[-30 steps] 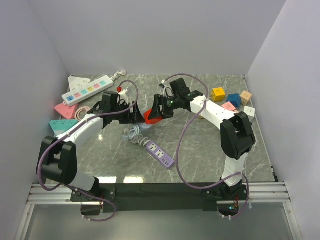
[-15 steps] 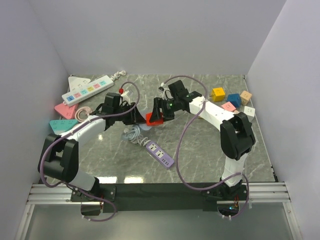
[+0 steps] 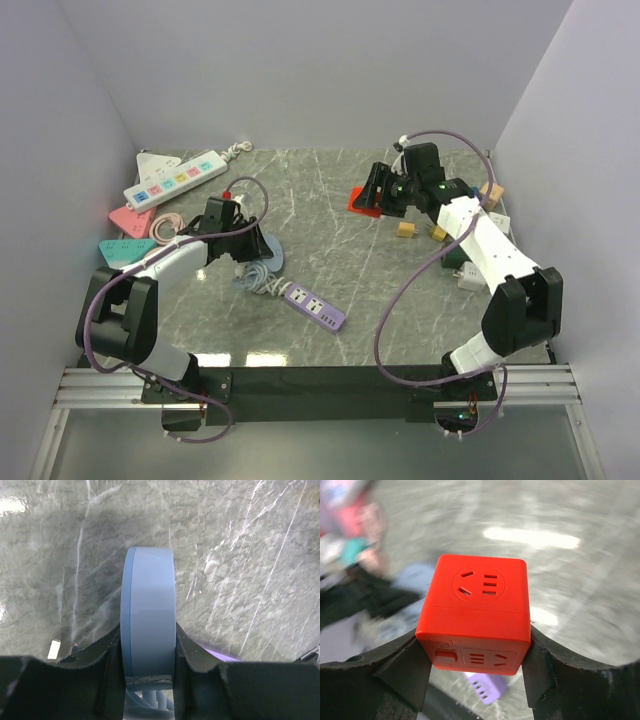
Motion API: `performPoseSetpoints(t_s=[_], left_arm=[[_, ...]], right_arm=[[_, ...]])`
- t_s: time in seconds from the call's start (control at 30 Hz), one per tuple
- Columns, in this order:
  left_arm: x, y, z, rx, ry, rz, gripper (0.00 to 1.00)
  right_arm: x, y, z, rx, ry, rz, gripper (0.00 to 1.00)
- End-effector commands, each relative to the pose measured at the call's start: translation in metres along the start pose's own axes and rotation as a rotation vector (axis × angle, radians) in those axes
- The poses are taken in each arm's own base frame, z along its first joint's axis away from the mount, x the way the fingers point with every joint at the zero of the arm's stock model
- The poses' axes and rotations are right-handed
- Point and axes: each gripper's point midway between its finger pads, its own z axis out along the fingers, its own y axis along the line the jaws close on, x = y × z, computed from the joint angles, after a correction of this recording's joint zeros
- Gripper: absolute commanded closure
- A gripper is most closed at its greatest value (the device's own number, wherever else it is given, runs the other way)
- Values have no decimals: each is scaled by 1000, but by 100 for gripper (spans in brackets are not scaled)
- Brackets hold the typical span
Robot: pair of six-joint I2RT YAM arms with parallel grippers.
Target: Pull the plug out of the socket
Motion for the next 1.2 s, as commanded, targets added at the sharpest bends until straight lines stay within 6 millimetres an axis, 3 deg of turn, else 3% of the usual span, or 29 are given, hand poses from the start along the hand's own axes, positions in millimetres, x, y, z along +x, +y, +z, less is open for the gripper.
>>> performPoseSetpoints(t_s=[0.0,0.07,0.17,0.4,0.6,0.63,0.7,0.73,0.77,0.8,0.87,0.97,1.03,1.07,1.17], left_arm=[[-30,-25,-12,63,-92,11,99],[-33,-28,-13,73,-100,11,99],[-33,-27,-11,86,-95,-14,99],[-42,-27,-16,111,-145,-44,99],[-49,-30,-22,128,-176,-49,99],[-50,-32,-23,133,-178,-46,94],[-49,-30,-23,127,-174,-48,90],[-51,-31,-24,130,-177,-43,82],[-50,-30,-25,128,-175,-44,78],[-50,-30,-25,127,-174,-44,74],[-51,-30,-27,125,-181,-43,54],[-51,-32,-31,129,-192,-35,32],[-54,-34,-36,135,-208,-31,5],[-54,-34,-37,137,-211,-27,1],[-59,-40,-47,144,-232,-24,1]], right_arm=[[-7,-74,-2,376,-64,133,100],[-1,-112,-1,499,-33,241,100],[9,-148,3,577,0,336,100],[31,-194,-8,734,-19,425,100],[28,-228,-5,823,-30,498,98],[21,-229,-4,822,-49,496,91],[16,-231,-5,827,-56,497,64],[10,-231,-7,825,-60,490,54],[10,-233,-7,834,-54,491,37],[8,-231,-8,832,-52,490,31],[-1,-225,-18,825,-76,475,17],[-16,-207,-42,793,-151,445,7],[-24,-190,-64,772,-198,423,6],[-26,-184,-72,764,-212,416,6],[-26,-159,-99,699,-263,377,5]])
